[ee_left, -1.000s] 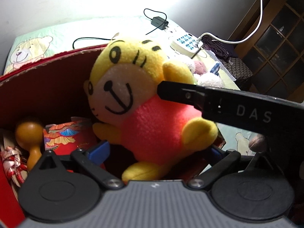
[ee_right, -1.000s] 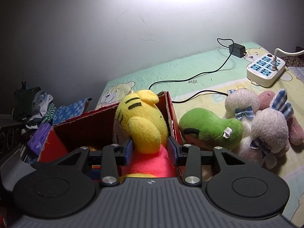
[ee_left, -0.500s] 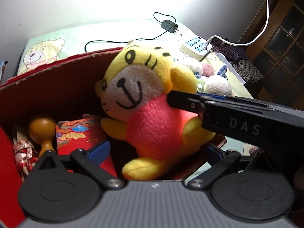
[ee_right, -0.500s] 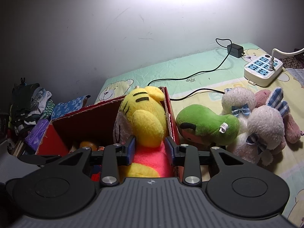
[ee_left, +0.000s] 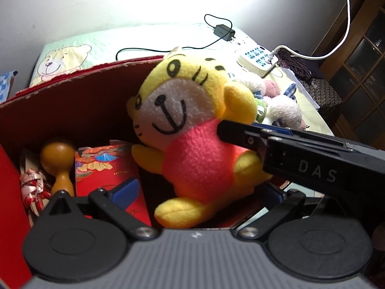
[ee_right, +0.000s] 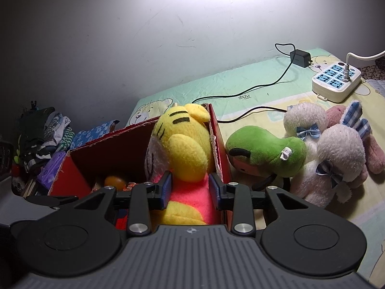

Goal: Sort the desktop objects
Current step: 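Lower the tiger plush into the red box with the right gripper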

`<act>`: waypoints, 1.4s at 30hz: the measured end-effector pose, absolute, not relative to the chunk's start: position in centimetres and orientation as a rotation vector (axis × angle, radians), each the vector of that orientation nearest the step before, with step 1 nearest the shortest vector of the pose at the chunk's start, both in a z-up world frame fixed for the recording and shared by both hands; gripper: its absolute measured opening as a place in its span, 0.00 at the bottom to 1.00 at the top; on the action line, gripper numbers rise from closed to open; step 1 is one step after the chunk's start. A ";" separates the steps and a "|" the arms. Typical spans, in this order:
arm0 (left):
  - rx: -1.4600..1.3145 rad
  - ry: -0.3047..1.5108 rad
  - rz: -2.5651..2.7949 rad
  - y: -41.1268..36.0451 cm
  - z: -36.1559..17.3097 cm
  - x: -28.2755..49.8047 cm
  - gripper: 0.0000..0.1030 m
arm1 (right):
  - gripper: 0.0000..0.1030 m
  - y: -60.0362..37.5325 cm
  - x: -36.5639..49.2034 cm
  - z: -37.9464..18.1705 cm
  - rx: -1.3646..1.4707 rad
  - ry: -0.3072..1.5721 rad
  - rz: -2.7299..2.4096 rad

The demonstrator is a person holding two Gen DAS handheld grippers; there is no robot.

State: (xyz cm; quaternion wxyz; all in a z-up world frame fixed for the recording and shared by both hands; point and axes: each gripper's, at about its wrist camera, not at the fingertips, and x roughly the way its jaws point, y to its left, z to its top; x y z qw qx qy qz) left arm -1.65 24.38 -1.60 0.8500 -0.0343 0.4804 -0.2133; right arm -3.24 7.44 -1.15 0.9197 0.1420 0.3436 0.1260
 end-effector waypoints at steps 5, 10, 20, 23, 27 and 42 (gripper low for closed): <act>-0.063 0.999 -0.434 24.2 -1.6 -1.9 0.99 | 0.33 7.4 -3.5 -1.3 0.289 0.683 0.261; -0.052 0.990 -0.426 24.0 -1.6 -2.0 0.99 | 0.33 7.1 -3.5 -1.5 0.302 0.671 0.267; -0.052 0.982 -0.413 23.9 -1.7 -2.2 0.99 | 0.33 7.1 -3.9 -1.7 0.308 0.646 0.267; -0.047 0.972 -0.409 23.8 -1.7 -2.3 0.99 | 0.33 7.0 -3.9 -1.8 0.312 0.634 0.271; -0.044 0.959 -0.403 23.8 -1.8 -2.5 1.00 | 0.33 6.9 -4.1 -1.9 0.316 0.623 0.278; -0.043 0.940 -0.378 23.6 -1.8 -2.7 0.99 | 0.32 5.8 -4.3 -2.4 0.349 0.586 0.350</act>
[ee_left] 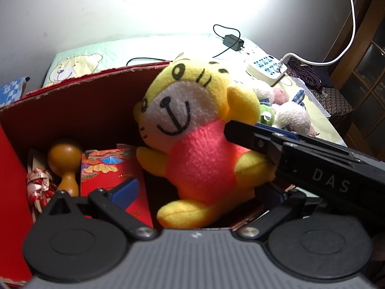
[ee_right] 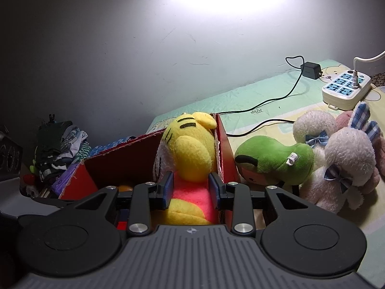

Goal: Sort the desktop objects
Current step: 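Lower the tiger plush into the red box with the right gripper, then open the right gripper and withdraw it from the red box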

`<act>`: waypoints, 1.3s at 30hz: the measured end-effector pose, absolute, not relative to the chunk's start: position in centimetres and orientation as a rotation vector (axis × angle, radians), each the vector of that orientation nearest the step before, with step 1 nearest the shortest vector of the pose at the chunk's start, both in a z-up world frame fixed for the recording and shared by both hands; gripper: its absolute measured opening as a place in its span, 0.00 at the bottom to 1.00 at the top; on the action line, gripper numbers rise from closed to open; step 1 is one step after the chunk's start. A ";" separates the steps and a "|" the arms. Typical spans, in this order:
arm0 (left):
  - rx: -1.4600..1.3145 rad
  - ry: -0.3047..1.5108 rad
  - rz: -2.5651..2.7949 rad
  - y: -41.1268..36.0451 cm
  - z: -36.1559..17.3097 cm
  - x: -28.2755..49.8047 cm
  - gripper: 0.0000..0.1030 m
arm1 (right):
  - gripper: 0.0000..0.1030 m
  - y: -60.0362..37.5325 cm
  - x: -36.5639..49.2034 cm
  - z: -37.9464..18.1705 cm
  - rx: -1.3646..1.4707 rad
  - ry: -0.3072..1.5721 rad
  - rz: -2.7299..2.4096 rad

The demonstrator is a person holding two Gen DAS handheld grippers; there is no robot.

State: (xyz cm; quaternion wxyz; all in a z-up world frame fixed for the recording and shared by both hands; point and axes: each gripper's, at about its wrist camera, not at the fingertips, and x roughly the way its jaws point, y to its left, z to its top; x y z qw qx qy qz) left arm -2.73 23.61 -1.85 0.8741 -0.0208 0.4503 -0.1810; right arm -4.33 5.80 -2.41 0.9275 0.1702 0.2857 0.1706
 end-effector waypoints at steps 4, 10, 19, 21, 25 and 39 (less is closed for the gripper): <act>-0.014 0.935 -0.348 23.1 -1.4 -3.0 0.99 | 0.32 5.3 -4.3 -2.2 0.360 0.597 0.385; -0.033 0.926 -0.310 23.1 -0.2 -4.1 0.99 | 0.33 3.4 -4.5 -1.6 0.394 0.588 0.461; -0.041 0.896 -0.212 21.1 1.6 -5.0 0.99 | 0.41 -0.4 -4.3 -1.3 0.425 0.584 0.474; -0.032 0.883 -0.185 20.3 2.2 -5.2 0.99 | 0.41 -1.5 -4.3 -1.5 0.431 0.590 0.479; -0.007 0.854 -0.138 18.6 3.4 -5.2 0.99 | 0.41 -3.2 -4.2 -1.8 0.434 0.605 0.492; 0.095 0.815 -0.109 10.1 4.9 -5.2 0.99 | 0.41 -9.4 -5.0 -2.7 0.450 0.643 0.451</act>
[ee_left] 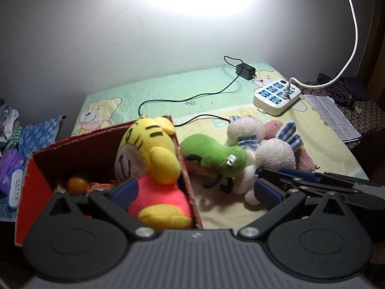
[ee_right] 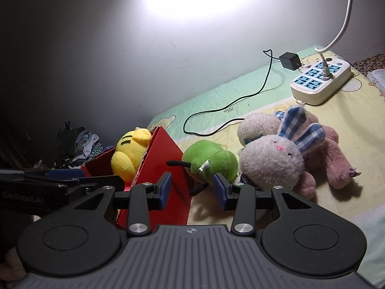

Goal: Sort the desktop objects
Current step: 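Open the right gripper and withdraw it from the red box, then move the right gripper toward the green bean-shaped plush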

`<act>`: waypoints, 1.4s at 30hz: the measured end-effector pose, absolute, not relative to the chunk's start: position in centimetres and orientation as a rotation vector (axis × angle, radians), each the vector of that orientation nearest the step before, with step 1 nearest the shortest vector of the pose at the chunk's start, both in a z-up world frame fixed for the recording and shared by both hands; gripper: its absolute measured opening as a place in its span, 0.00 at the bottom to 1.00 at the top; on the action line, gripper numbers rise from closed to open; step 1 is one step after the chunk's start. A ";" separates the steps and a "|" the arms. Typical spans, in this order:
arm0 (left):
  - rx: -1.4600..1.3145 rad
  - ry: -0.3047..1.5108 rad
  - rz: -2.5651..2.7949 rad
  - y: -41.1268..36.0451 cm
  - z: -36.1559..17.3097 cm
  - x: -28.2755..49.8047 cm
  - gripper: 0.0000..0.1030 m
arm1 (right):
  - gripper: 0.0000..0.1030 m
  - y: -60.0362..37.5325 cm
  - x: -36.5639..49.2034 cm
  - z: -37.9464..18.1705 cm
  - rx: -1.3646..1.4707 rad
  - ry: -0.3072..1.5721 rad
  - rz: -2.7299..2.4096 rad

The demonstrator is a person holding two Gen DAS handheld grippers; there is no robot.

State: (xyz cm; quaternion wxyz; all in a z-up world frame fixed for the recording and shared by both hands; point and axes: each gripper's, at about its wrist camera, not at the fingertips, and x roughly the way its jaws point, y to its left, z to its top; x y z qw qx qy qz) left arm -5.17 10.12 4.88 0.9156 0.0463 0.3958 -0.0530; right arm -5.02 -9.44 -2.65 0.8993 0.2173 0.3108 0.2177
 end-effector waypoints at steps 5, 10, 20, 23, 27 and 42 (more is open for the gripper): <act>0.117 0.796 -0.175 6.8 4.7 -5.4 0.99 | 0.42 -12.0 -5.3 -3.2 0.475 0.658 0.403; 0.135 0.811 -0.237 4.2 3.8 -5.2 0.99 | 0.42 -14.4 -5.6 -3.9 0.507 0.672 0.354; 0.073 0.880 -0.356 2.3 1.2 -3.9 0.99 | 0.42 -17.9 -4.9 -5.4 0.562 0.701 0.296; 0.052 0.905 -0.370 2.3 0.0 -3.6 0.99 | 0.42 -18.5 -4.4 -5.6 0.578 0.711 0.300; 0.032 0.922 -0.382 2.4 -1.2 -3.3 0.99 | 0.41 -18.7 -3.1 -5.0 0.571 0.696 0.362; 0.006 0.961 -0.365 2.9 -4.0 -2.3 0.99 | 0.52 -9.1 6.7 -3.7 0.204 0.841 0.793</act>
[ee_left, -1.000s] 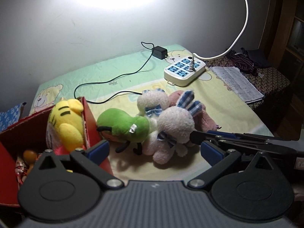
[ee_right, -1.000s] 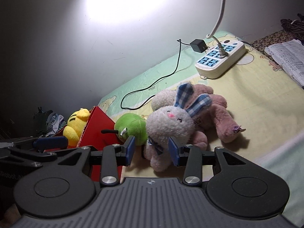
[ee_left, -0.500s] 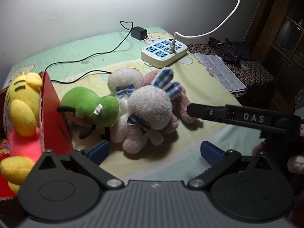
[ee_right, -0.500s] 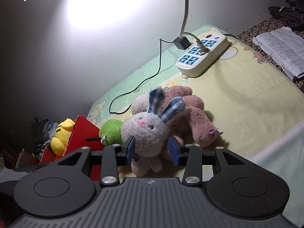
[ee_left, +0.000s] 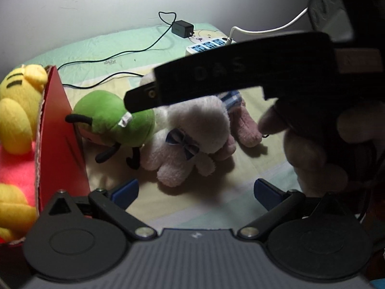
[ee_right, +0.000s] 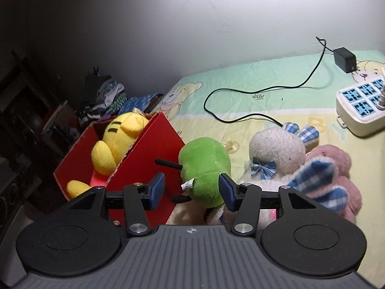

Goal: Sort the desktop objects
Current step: 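Move the right gripper toward the green bean-shaped plush, then grasp the green bean-shaped plush with the right gripper and lift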

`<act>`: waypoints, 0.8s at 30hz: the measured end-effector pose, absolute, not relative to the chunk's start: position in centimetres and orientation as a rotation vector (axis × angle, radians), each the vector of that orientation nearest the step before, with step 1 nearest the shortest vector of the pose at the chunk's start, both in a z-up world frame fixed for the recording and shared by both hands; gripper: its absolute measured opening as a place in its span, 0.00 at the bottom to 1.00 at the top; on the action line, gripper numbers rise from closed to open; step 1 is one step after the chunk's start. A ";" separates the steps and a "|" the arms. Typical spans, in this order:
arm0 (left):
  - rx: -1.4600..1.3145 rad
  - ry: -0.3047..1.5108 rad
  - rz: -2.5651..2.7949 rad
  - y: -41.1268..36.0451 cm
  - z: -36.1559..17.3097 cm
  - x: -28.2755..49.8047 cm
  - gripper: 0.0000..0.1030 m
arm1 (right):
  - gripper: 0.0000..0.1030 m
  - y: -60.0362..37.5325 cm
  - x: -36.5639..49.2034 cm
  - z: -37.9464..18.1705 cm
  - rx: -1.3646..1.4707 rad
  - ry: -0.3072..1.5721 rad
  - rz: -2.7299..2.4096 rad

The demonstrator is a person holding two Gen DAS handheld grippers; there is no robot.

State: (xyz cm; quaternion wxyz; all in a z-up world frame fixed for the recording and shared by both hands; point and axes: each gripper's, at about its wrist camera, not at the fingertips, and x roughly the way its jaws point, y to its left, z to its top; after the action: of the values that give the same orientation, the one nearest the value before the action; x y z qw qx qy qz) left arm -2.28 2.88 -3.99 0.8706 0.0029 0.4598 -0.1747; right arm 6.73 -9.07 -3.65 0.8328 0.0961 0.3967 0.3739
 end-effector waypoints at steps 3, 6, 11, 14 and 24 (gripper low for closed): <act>-0.006 0.973 -0.368 3.3 -4.3 -2.3 0.99 | 0.57 -7.3 8.2 -4.5 0.153 0.890 0.795; -0.022 0.990 -0.369 3.5 -4.8 -2.4 0.99 | 0.70 -5.5 9.0 -4.9 0.061 0.889 0.752; -0.030 0.996 -0.386 3.9 -4.9 -2.6 0.99 | 0.56 -3.7 10.4 -6.8 0.005 1.005 0.737; -0.021 0.990 -0.403 4.0 -4.6 -2.8 0.98 | 0.51 -3.5 9.7 -6.0 -0.015 0.988 0.755; -0.020 0.969 -0.513 5.0 -2.8 -4.6 0.98 | 0.50 -7.3 6.4 -3.5 0.205 1.067 0.840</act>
State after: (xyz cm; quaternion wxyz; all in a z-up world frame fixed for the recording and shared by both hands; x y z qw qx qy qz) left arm -4.64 4.98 -2.84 0.8534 -0.0096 0.4606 -0.2438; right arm 6.45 -7.26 -3.50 0.7733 0.0945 0.4927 0.3877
